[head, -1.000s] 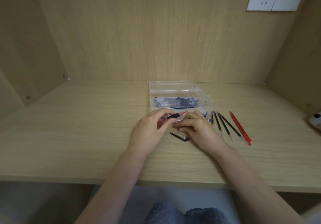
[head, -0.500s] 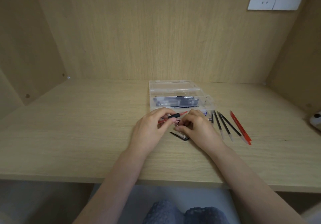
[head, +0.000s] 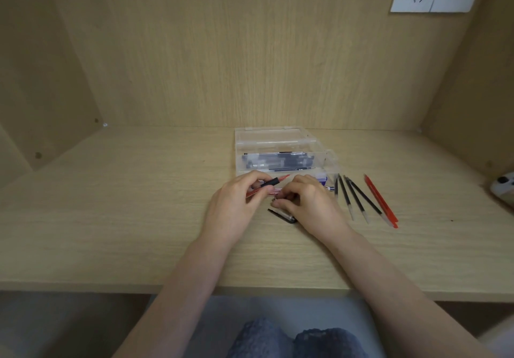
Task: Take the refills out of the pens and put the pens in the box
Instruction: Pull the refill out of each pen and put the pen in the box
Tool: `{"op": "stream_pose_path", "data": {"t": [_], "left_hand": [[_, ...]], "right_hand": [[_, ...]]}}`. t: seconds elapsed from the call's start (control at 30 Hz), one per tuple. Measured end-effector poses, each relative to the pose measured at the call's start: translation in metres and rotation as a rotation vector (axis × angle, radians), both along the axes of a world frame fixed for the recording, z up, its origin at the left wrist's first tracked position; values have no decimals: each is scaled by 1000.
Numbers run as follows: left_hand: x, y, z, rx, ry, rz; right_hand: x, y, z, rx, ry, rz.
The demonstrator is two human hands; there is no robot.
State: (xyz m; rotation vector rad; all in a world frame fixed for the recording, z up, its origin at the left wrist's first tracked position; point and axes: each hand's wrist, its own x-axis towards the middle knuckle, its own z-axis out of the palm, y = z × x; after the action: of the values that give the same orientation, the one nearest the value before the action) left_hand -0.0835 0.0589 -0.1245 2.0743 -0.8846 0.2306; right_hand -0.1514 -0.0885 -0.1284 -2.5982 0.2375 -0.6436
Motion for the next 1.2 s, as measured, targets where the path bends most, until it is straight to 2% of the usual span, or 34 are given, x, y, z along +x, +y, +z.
{"op": "stream_pose_path", "data": {"t": [0.27,0.47,0.77,1.03,1.2], "left_hand": [[4,0,-4,6,78,18],[3,3,-2,31,44,51],[4,3,-3,33,44,14],[3,2,-3,16,42,-9],[3,2,-4,11,55,-28]], "right_hand": [[0,-3,-2,35,9,35],[-9,-10,6,395,-166,-10],[-15,-8,9,447,-270,10],[-15,-6,9,434,-260,81],[-15,-6,6,447,-186,125]]}}
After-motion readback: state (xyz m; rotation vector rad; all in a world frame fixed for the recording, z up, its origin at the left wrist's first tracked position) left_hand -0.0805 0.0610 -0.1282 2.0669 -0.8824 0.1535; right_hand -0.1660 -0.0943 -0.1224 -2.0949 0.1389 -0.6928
